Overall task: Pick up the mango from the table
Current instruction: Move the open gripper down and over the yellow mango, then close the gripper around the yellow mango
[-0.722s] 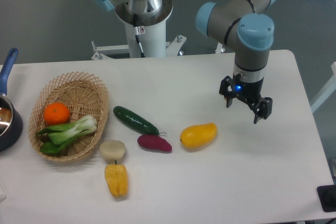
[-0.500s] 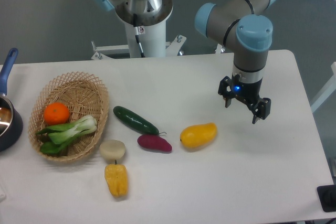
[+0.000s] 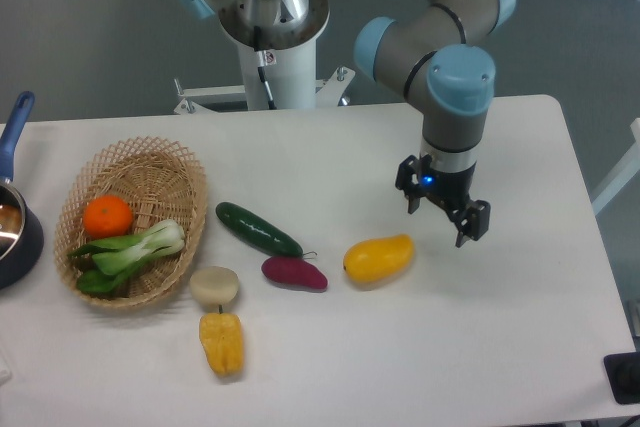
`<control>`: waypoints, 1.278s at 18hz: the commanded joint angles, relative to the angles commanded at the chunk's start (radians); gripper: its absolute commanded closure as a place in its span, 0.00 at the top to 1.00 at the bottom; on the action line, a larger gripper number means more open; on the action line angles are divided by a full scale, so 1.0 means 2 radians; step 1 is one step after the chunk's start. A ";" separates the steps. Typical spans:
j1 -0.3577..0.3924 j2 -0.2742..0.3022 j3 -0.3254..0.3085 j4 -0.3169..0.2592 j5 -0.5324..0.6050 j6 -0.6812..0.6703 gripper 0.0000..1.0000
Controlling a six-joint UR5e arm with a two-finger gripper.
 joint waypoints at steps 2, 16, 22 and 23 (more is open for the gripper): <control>-0.002 -0.004 -0.010 0.000 0.000 0.005 1.00; -0.043 -0.040 -0.008 0.002 0.001 -0.053 1.00; -0.055 -0.063 0.007 0.005 0.019 -0.070 1.00; -0.057 -0.065 0.007 0.005 0.033 -0.070 1.00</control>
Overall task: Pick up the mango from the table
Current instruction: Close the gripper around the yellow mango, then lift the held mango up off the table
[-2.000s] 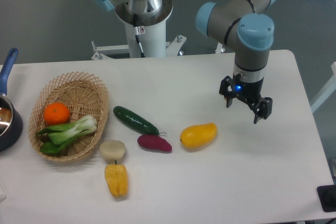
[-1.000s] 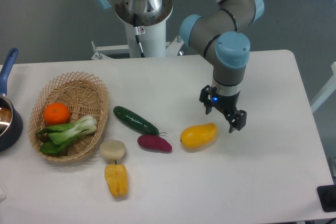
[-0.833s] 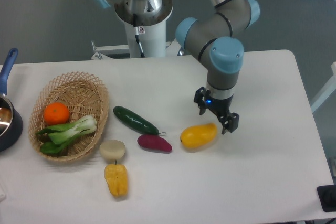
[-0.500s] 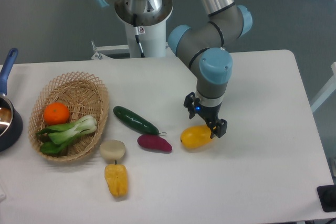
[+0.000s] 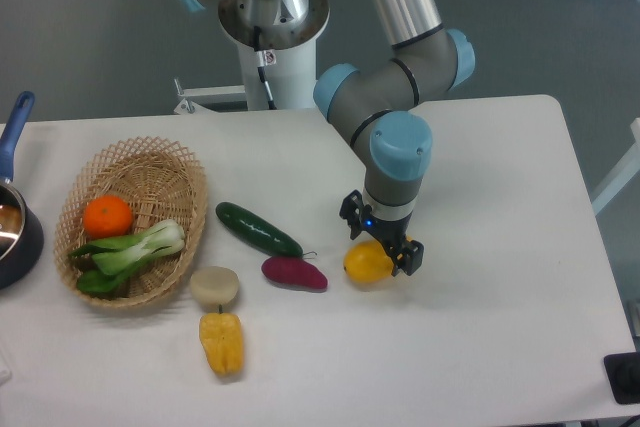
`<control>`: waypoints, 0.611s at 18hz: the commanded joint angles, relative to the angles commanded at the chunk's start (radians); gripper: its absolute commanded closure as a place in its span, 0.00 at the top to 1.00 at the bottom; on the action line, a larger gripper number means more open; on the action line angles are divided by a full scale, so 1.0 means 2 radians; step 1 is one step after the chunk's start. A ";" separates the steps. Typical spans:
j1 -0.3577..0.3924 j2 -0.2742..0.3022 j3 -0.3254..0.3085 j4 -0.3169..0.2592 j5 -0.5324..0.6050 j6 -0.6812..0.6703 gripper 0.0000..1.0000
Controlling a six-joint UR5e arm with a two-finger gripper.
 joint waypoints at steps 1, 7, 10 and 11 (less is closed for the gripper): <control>0.000 -0.002 0.000 0.000 0.011 0.001 1.00; 0.002 -0.005 0.008 -0.002 0.020 0.001 0.02; 0.010 0.001 0.009 -0.002 0.018 0.001 0.00; 0.015 0.003 0.010 -0.002 0.016 0.001 0.00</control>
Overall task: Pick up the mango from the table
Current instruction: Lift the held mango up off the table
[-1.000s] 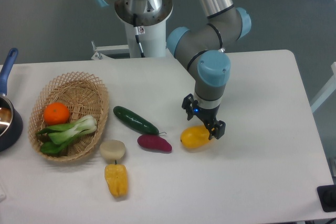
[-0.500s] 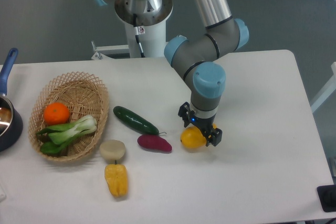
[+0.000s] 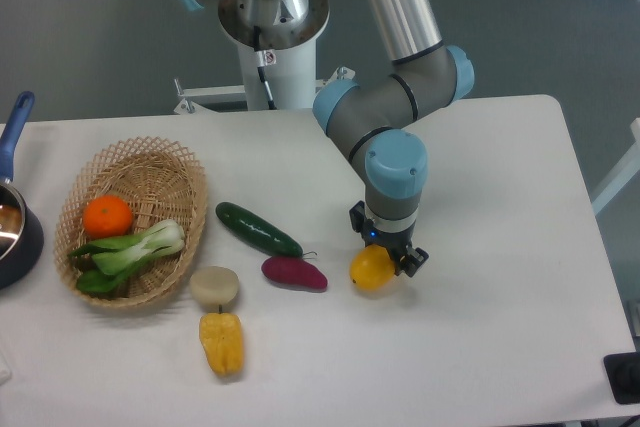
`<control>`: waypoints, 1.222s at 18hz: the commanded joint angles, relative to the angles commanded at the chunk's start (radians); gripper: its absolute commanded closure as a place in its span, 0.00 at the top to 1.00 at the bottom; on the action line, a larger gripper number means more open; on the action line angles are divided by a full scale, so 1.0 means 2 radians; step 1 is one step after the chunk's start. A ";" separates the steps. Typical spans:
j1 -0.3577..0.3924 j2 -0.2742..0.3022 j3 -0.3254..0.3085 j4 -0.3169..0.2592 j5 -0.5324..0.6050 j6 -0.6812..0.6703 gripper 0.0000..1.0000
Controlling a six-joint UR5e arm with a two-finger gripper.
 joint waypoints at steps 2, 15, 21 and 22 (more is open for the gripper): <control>0.014 0.016 0.000 -0.002 -0.004 0.000 0.00; 0.094 0.083 0.005 -0.033 -0.064 0.008 0.01; 0.082 0.086 0.026 -0.051 -0.064 0.016 0.04; 0.081 0.086 0.025 -0.051 -0.063 0.017 0.04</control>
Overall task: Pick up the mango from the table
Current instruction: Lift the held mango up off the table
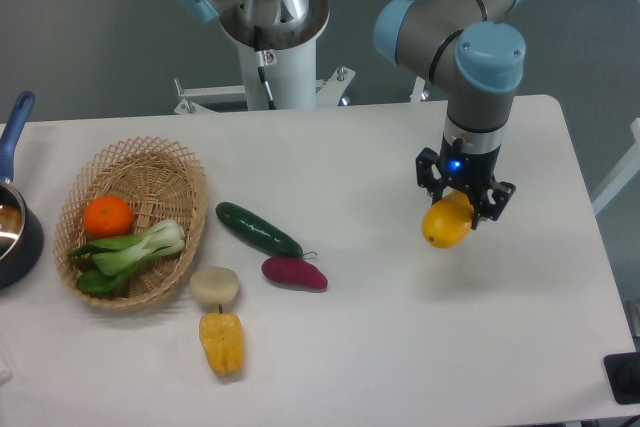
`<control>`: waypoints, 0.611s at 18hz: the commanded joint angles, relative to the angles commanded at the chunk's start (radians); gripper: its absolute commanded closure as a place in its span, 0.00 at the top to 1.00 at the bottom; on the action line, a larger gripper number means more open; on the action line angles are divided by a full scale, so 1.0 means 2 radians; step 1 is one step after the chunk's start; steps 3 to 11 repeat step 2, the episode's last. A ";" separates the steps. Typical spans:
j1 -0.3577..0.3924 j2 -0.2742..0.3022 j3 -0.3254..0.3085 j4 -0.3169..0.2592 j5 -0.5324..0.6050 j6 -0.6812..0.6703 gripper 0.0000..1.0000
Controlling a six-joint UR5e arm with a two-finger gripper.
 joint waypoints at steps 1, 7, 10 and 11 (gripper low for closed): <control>0.000 0.000 -0.001 0.000 0.000 0.002 0.04; 0.001 0.000 -0.002 0.000 0.001 0.009 0.04; 0.001 0.000 -0.002 0.000 0.001 0.009 0.04; 0.001 0.000 -0.002 0.000 0.001 0.009 0.04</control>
